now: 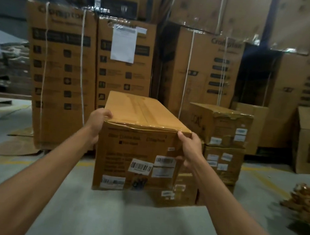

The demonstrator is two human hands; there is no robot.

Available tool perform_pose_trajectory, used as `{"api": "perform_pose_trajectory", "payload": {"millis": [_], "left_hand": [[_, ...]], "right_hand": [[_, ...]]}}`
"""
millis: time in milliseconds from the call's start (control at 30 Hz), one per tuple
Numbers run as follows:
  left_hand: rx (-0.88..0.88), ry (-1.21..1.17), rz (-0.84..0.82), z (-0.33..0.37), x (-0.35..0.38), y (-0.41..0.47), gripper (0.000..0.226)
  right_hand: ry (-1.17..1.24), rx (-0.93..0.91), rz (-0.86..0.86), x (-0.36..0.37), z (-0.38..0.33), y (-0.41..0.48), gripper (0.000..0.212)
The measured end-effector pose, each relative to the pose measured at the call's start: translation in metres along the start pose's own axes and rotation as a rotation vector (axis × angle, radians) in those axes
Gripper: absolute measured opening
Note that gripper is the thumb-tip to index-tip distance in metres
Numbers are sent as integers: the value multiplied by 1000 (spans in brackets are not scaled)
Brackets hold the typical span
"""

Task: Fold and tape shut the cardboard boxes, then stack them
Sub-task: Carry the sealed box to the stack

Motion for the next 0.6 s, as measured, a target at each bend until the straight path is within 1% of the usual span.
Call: {"api": "perform_pose_trajectory", "payload": {"millis": [67,167,367,400,467,500,533,600], "left_hand": [[26,-19,-54,15,25,7,51],[52,-52,-154,29,70,23,42],[31,-111,-223,5,153,94,50],[29,-125,-224,0,168,110,50],[42,-146,-206,-12,198,142,60],[45,-153,-209,-18,213,158,65],[35,-162,-219,-26,228,171,66],[-3,-178,-237,-46,256,198,61]], "right_hand": [[13,-56,-7,-4,-21,18,36],[3,-140,7,-12,-49,54,40],[-46,-210,46,-10,-73,152,45],[-50,-207,63,-9,-74,172,46],[-74,-178,92,-5,-71,212,48],[-89,-162,111,-2,-69,232,52],[-110,-150,134,0,-66,253,64],[-170,-115,174,3,-56,293,97]]}}
Point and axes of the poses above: each hand's wrist, its own y-axis towards the middle knuckle, its own x-axis out of the palm, z = x × y, the point moved 9 cm from there along y, towards the middle knuckle, and after that the axes turned 15 degrees about z, right-handed, at the moved point
